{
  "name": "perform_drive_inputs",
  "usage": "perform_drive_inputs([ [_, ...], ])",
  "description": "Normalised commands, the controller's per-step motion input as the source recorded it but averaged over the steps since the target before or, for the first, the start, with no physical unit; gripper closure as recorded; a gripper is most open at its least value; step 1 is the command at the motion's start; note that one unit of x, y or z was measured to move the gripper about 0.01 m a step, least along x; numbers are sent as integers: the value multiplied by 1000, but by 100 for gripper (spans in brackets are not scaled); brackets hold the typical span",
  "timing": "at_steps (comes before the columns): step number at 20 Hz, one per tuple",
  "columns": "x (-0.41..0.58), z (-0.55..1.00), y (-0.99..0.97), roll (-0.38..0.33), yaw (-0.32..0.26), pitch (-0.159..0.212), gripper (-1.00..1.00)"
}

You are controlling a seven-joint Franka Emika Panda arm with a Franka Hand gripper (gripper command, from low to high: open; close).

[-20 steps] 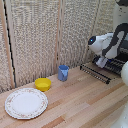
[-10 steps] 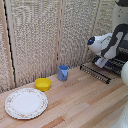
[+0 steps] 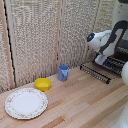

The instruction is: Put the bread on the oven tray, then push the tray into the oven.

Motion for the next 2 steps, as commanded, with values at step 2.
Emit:
perform_drive_inputs([
  [2,501,411,451,22,-10,104,-100],
])
